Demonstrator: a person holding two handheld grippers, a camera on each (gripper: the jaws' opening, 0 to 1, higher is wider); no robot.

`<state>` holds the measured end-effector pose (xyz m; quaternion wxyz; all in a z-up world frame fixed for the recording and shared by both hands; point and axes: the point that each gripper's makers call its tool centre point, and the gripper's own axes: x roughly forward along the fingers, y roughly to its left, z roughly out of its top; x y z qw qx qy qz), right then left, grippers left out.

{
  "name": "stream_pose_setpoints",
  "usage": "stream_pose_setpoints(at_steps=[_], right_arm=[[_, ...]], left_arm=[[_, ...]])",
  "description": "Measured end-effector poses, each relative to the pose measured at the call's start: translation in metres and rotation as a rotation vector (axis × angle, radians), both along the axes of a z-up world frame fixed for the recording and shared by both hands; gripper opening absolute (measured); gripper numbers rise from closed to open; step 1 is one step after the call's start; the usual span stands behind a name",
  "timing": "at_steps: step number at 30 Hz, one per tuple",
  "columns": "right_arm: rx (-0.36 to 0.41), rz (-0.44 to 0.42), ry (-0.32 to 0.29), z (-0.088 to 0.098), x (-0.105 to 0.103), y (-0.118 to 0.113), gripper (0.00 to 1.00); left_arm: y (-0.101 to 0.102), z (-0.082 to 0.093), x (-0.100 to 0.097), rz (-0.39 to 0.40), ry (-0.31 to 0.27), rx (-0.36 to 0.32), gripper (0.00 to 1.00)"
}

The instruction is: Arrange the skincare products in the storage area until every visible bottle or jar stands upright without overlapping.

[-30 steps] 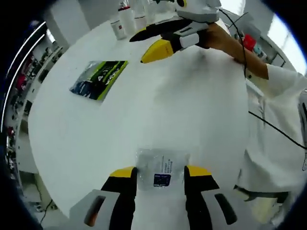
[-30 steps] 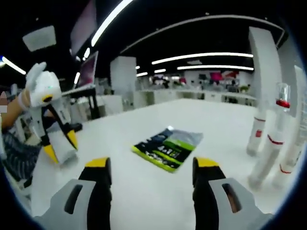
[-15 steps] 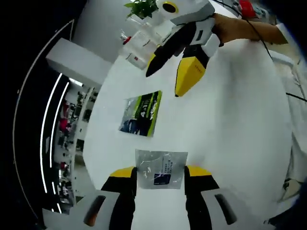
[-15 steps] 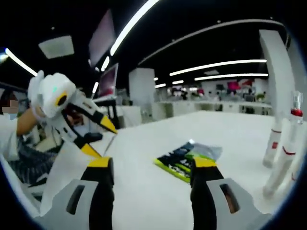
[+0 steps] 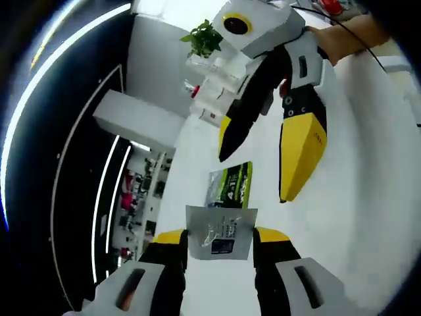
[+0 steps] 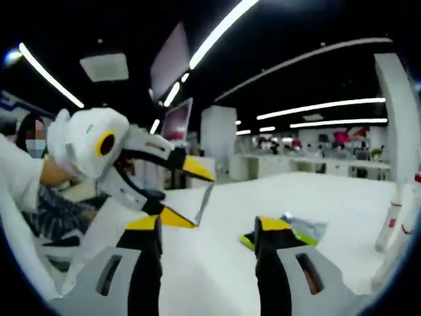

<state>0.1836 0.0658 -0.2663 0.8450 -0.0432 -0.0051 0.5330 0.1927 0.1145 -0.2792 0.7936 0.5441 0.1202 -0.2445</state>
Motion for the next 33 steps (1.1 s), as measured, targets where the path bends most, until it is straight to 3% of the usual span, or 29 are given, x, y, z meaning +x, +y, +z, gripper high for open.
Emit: stream_pose_setpoints(at_steps=[1, 3, 10, 12, 13, 16, 21, 27, 33], right_arm=[[-0.042, -0.020, -0.033, -0.004, 0.005, 0.003, 0.53], [-0.042, -0.022, -0.041, -0.004, 0.003, 0.005, 0.53], [0.086, -0.006, 0.054, 0.008, 0.004, 0.000, 0.46], [0.087, -0.029, 0.029, 0.010, 0.001, -0.004, 0.39], [0.058, -0.052, 0.002, 0.009, 0.002, -0.005, 0.33], [0.053, -0.056, -0.008, 0.009, 0.003, -0.006, 0.25], [0.063, -0.052, 0.015, 0.009, 0.006, -0.006, 0.21], [0.097, -0.040, 0.030, 0.013, 0.002, -0.007, 0.00], [0.150, -0.039, 0.059, 0.018, 0.004, -0.012, 0.00]], left_arm=[[-0.007, 0.007, 0.001, -0.023, -0.069, 0.000, 0.40], [-0.009, 0.015, 0.004, -0.034, -0.140, 0.003, 0.40], [-0.019, 0.013, -0.005, -0.063, -0.195, 0.028, 0.40], [-0.025, 0.012, -0.007, -0.084, -0.204, 0.022, 0.40], [-0.029, 0.019, 0.000, -0.104, -0.251, 0.013, 0.40], [-0.034, 0.020, 0.000, -0.120, -0.258, 0.020, 0.40], [-0.044, 0.028, 0.001, -0.148, -0.298, 0.008, 0.40], [-0.047, 0.029, 0.001, -0.168, -0.301, 0.001, 0.42], [-0.051, 0.027, 0.002, -0.173, -0.271, -0.023, 0.47]])
